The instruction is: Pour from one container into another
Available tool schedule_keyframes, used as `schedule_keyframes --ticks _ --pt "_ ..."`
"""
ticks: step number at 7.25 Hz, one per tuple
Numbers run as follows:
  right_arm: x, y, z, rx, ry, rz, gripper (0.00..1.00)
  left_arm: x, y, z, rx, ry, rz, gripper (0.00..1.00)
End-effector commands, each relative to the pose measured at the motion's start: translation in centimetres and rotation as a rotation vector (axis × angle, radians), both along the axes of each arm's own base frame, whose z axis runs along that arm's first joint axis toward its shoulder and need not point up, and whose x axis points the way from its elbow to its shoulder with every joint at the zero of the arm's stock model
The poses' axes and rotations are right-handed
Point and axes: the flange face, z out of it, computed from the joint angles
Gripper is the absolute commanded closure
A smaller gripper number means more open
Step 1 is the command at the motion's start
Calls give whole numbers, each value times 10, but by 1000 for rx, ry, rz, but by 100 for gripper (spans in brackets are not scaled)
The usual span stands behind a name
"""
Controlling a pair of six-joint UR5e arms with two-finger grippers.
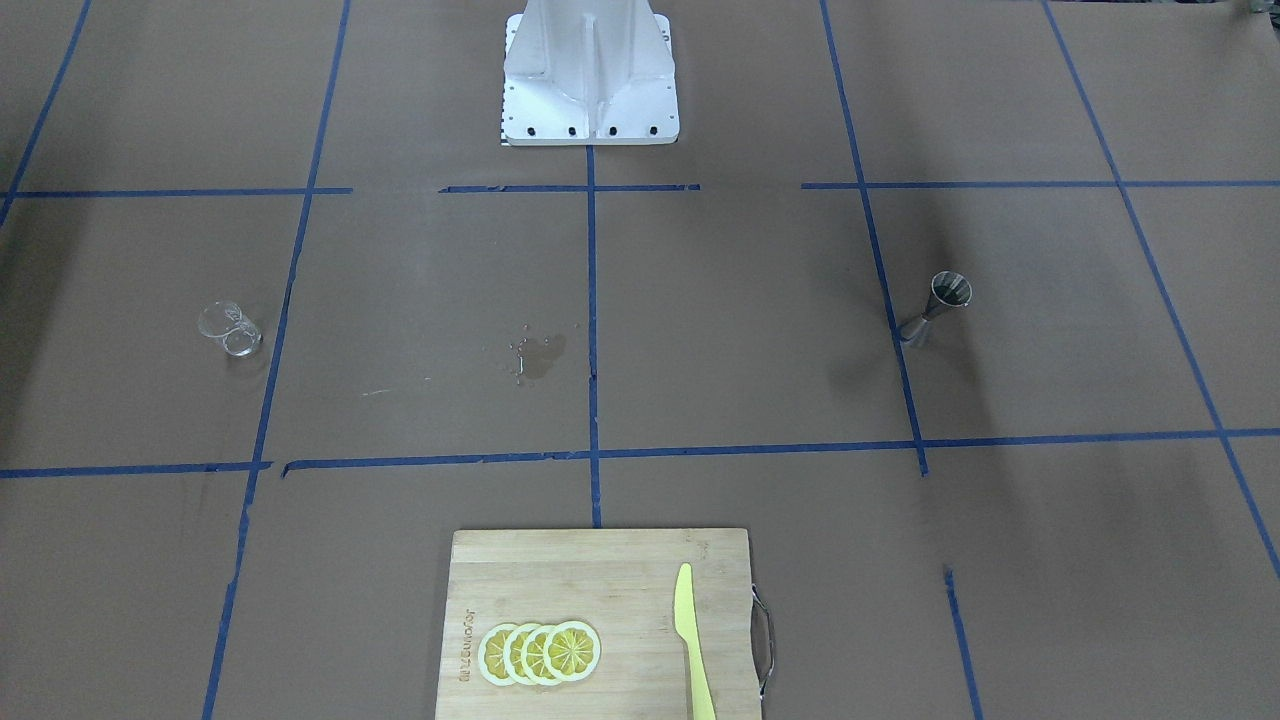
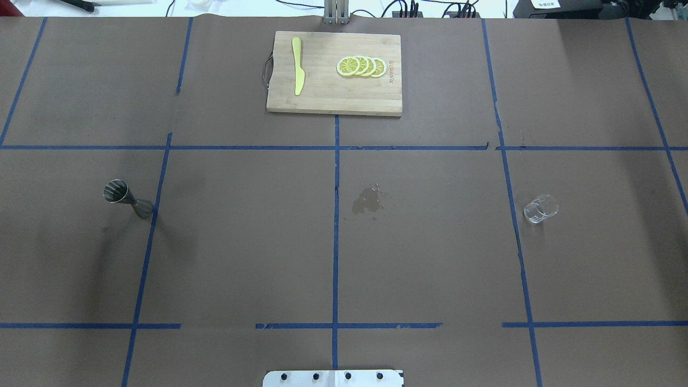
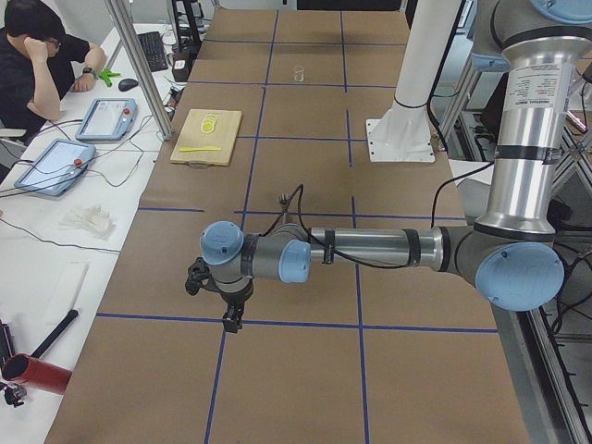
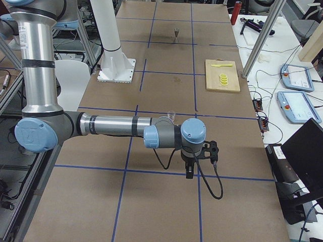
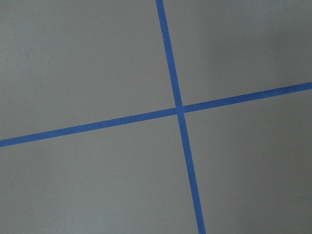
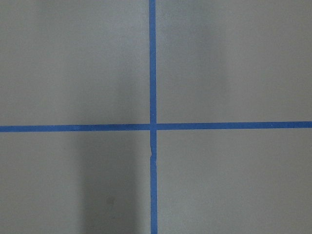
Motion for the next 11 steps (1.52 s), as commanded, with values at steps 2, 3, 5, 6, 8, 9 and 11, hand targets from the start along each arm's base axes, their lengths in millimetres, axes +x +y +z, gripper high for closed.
schedule_keyframes --ticks 2,3,5,6,8,9,11 --pt "0 0 -1 7 1 0 0 0 0 0 0 0 -1 0" --pt "0 0 -1 7 1 0 0 0 -1 -1 1 0 -2 0" --pt "0 0 -1 8 1 -1 0 0 -1 -1 -5 0 -8 0" --pt "-1 0 0 5 1 -1 0 0 -3 -3 -17 1 -24 0" --pt "0 -1 -1 7 1 0 0 0 -3 -4 -21 2 -36 0" --pt "0 -2 -1 8 2 1 0 0 -3 -3 -23 2 -37 0" --pt "0 -3 -2 11 3 0 0 0 -3 -4 -19 3 -40 0"
